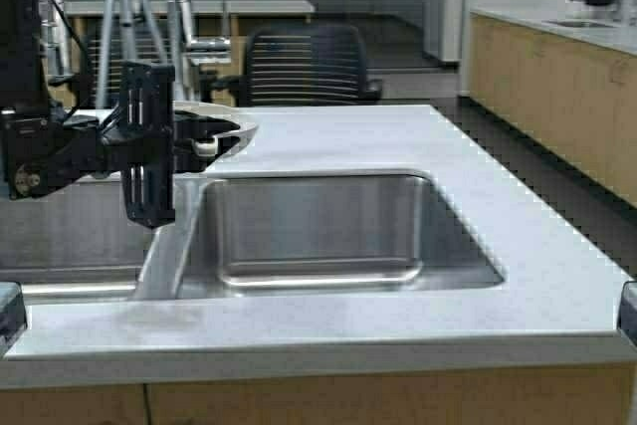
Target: Wash the pan
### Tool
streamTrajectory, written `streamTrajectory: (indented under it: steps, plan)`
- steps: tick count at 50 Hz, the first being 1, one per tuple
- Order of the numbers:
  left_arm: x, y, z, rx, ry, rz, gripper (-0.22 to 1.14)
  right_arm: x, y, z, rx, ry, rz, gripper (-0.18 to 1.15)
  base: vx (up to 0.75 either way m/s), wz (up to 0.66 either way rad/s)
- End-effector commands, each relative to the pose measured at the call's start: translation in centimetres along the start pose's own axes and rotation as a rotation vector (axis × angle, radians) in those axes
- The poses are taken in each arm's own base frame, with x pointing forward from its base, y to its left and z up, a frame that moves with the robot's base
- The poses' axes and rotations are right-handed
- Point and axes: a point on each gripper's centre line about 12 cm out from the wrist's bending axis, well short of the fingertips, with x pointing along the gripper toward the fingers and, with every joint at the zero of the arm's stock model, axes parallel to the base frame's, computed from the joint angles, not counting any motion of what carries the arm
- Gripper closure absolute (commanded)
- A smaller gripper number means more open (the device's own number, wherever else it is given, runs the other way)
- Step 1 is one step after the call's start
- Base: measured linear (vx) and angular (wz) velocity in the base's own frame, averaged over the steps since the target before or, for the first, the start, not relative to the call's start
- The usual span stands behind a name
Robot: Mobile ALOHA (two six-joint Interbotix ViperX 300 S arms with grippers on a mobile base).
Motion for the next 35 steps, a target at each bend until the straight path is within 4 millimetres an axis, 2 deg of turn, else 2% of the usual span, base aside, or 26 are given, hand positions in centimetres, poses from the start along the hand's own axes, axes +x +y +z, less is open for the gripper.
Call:
streamTrajectory:
  steps: [1, 10, 25, 35]
  plan:
    - [-0.1, -1.3, 0.0, 0.028, 0.0, -0.048, 0.89, 0.1, 0.0, 0.8, 0.001, -0.026, 0.002, 0.9, 0.12, 0.35]
    - [-0.4, -1.1, -0.1, 0.023, 0.0, -0.035, 0.89, 0.1, 0.0, 0.7, 0.001, -0.023, 0.002, 0.9, 0.11, 0.32]
    - [1.3, -0.3, 0.8, -0.01, -0.013, -0.059, 0.89, 0.3, 0.0, 0.5, 0.004, -0.012, 0.002, 0.9, 0.1, 0.27]
    - [1.0, 0.0, 0.6, -0.028, -0.008, -0.043, 0.89, 0.6, 0.0, 0.5, 0.004, -0.005, 0.002, 0.9, 0.08, 0.14]
